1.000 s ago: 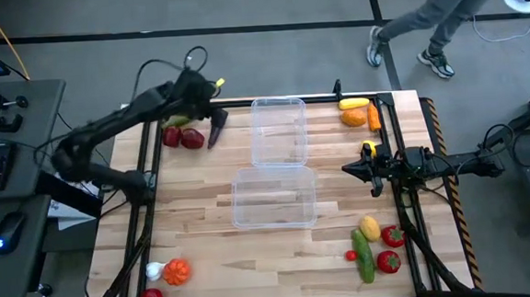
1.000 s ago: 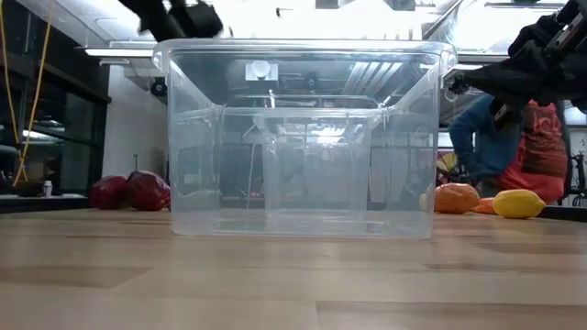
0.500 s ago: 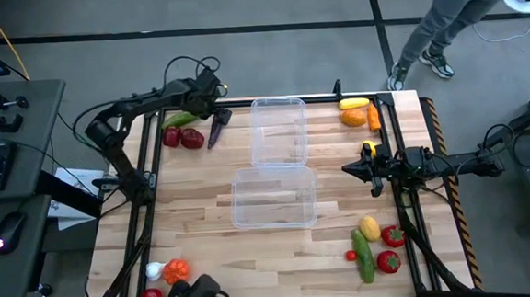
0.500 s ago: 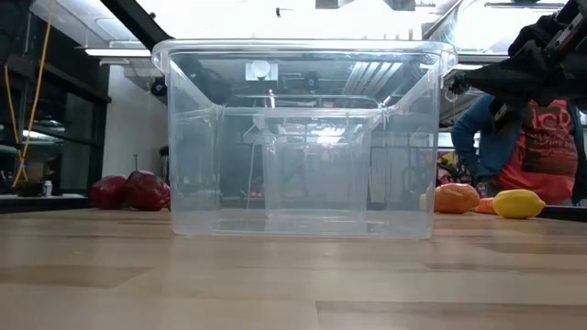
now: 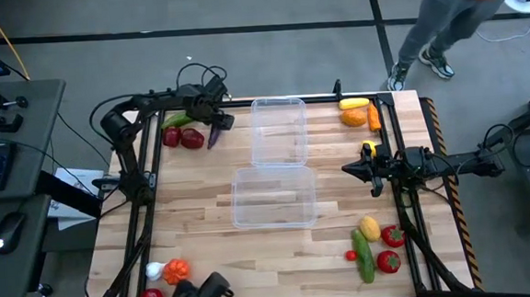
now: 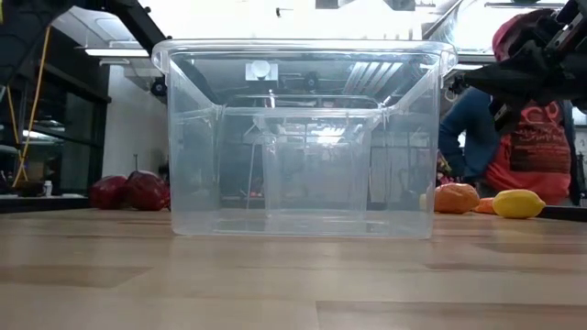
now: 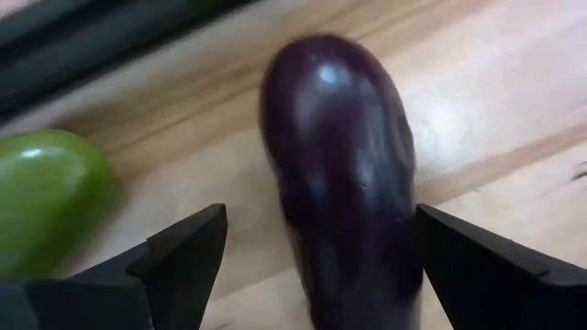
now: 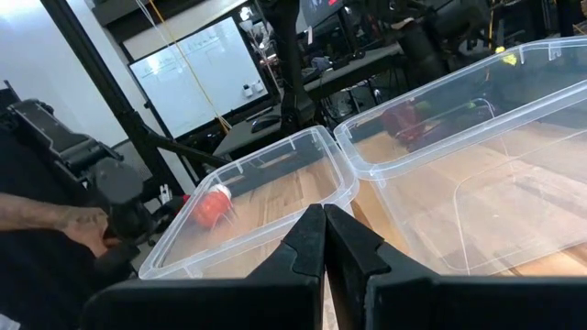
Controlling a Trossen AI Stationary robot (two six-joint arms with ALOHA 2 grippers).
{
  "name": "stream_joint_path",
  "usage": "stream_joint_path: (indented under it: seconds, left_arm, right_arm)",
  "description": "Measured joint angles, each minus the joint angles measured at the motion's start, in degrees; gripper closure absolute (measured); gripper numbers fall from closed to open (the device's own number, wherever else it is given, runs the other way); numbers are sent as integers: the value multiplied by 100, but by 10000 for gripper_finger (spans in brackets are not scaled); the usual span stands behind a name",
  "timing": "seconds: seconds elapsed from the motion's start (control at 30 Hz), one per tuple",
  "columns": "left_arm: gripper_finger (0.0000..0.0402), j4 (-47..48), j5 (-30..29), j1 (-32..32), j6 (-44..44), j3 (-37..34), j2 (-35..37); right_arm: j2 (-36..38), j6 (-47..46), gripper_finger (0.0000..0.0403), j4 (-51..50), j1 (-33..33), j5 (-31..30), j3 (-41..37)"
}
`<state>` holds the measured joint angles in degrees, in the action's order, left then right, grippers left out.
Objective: Sort produce into baskets
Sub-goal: Put the purple eggplant in the top transparent bin
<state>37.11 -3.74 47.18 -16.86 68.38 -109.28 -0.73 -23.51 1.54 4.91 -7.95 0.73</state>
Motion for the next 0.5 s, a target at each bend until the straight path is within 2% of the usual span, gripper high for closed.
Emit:
stream_joint_path:
  seconds: [0.2,0.3,0.4,0.5]
  left_arm:
    - [72,-16,-241,-173,-2,13,-125]
    - [90,-34,-461,-275,-2,13,-131]
    - [133,-31,-595,-354,18,13,-119]
    - [207,28,-700,-431,35,4,-71]
  right_arm:
    - [0,-2,402,0,-1,-2,2]
    - [0,0,402,0,0,-2,2]
    - [0,-1,402,-1,-1,-2,2]
    - [0,-2,402,0,0,-2,2]
